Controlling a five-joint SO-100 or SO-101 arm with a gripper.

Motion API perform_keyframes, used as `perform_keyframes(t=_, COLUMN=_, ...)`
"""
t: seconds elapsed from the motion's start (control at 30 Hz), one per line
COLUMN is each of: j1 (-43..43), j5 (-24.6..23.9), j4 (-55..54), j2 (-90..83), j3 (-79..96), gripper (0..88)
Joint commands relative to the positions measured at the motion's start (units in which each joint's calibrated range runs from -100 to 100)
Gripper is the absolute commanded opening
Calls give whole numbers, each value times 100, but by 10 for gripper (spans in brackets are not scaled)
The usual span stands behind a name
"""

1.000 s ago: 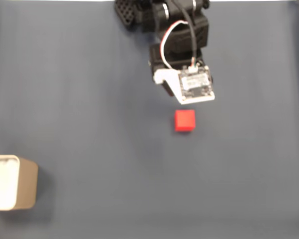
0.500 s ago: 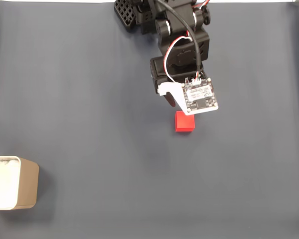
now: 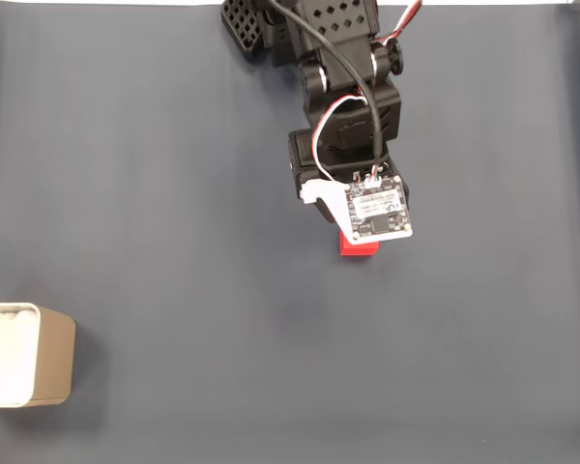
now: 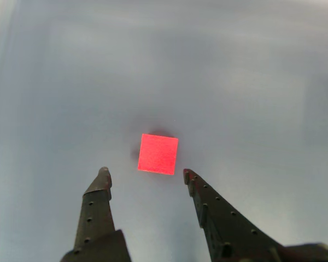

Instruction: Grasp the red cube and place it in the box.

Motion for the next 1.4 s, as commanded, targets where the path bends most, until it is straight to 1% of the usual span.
perform_keyframes(t=0.0, j1=22, j5=-10, j4=-140, j2=53, j3=-329, gripper=311)
perform_keyframes(t=0.8, j1=58, j5=-10, j4=-566, j2=685, j3=-448, gripper=309)
perform_keyframes(t=1.37, j1=1, j5=-68, j4=-673, j2=1084, j3=-685, gripper=303)
